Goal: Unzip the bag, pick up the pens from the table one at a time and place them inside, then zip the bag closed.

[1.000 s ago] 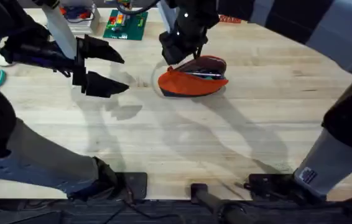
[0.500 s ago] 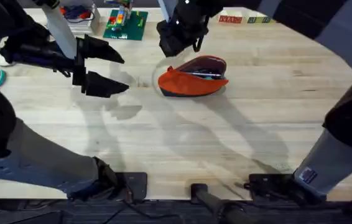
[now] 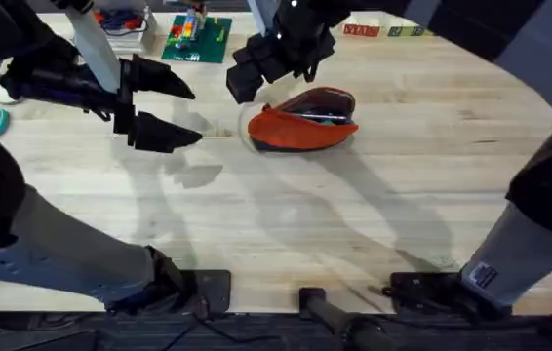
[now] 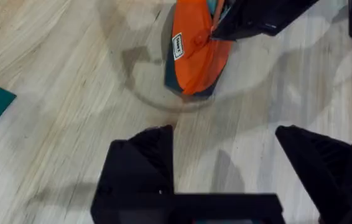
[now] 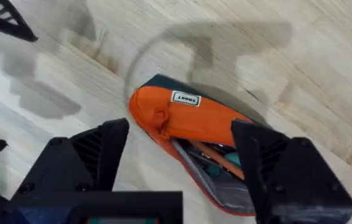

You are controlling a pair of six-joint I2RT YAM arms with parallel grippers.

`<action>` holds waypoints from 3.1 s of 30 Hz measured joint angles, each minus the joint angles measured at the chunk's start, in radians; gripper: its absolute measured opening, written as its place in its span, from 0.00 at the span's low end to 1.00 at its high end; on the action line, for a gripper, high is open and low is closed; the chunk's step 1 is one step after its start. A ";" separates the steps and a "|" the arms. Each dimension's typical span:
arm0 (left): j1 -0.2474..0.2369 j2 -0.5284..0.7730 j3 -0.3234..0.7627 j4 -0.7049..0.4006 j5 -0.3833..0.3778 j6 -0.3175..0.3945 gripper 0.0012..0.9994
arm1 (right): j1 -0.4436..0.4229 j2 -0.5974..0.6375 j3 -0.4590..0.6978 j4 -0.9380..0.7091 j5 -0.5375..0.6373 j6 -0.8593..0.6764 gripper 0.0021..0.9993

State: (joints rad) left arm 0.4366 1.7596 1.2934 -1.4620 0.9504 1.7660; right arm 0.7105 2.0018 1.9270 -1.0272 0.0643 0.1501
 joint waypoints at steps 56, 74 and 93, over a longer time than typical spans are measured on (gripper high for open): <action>0.000 0.000 0.000 0.000 0.000 0.000 0.99 | 0.000 0.087 0.002 -0.006 -0.080 -0.099 0.97; 0.000 0.000 0.000 0.000 0.000 0.000 1.00 | 0.000 0.087 0.002 -0.013 -0.080 -0.099 0.61; 0.000 0.000 0.000 0.000 0.000 0.000 1.00 | 0.004 0.087 0.002 -0.015 -0.094 -0.102 0.03</action>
State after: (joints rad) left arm 0.4363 1.7596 1.2934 -1.4620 0.9502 1.7660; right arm 0.7143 2.0884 1.9289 -1.0420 -0.0299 0.0479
